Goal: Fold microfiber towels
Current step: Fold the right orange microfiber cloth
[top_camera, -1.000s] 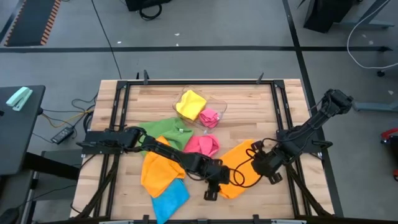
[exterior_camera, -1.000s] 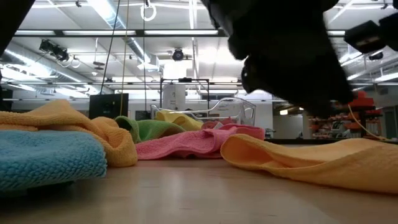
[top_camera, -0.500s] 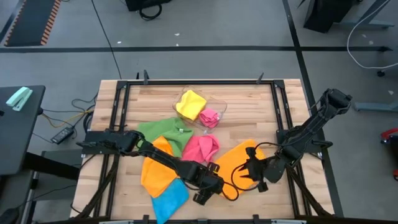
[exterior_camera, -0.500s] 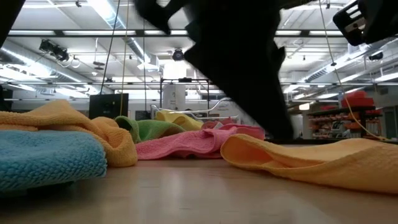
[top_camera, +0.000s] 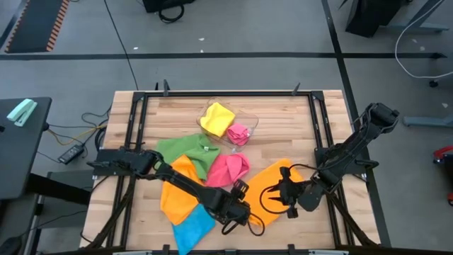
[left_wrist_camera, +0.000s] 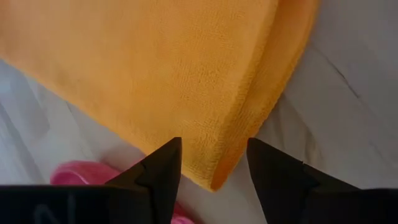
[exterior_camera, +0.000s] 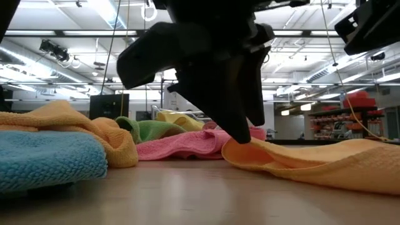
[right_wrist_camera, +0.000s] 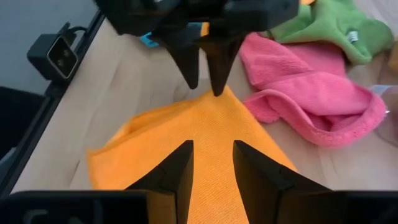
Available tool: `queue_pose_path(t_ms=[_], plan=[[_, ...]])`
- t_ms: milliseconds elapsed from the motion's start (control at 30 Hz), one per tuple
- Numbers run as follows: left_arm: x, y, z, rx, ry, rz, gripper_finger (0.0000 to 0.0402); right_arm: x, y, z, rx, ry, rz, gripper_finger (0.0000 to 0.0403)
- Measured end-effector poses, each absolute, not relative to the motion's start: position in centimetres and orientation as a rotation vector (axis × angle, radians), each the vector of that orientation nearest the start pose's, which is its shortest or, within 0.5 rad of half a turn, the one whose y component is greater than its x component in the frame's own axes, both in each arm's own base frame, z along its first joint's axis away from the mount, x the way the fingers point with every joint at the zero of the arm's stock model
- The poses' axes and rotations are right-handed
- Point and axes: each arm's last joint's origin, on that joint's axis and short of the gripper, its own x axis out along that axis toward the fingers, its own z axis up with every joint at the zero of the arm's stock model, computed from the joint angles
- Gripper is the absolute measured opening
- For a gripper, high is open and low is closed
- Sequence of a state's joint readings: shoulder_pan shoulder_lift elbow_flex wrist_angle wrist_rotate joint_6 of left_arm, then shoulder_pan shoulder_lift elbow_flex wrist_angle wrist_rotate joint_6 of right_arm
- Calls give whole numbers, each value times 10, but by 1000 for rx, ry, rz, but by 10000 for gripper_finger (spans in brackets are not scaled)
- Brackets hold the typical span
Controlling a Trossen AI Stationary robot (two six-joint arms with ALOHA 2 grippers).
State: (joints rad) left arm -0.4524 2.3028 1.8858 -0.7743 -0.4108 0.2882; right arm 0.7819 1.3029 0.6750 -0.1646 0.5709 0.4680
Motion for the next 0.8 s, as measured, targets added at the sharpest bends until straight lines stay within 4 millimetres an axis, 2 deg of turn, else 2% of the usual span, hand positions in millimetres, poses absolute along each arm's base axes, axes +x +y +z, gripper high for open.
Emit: queue_pose_path(t_ms=[133, 267, 567, 800], plan=[[437, -200, 165, 811, 1078, -220, 189, 185, 166, 197, -38, 623, 25, 121], [441, -201, 153, 879, 1076, -191, 183, 181, 169, 198, -42, 586, -22, 121], [444, -204, 156, 955, 1023, -201, 176, 179, 169, 197, -50, 589, -36, 121], [445, -204, 151, 964, 1028, -205, 146, 178, 169, 197, -57, 593, -39, 121]])
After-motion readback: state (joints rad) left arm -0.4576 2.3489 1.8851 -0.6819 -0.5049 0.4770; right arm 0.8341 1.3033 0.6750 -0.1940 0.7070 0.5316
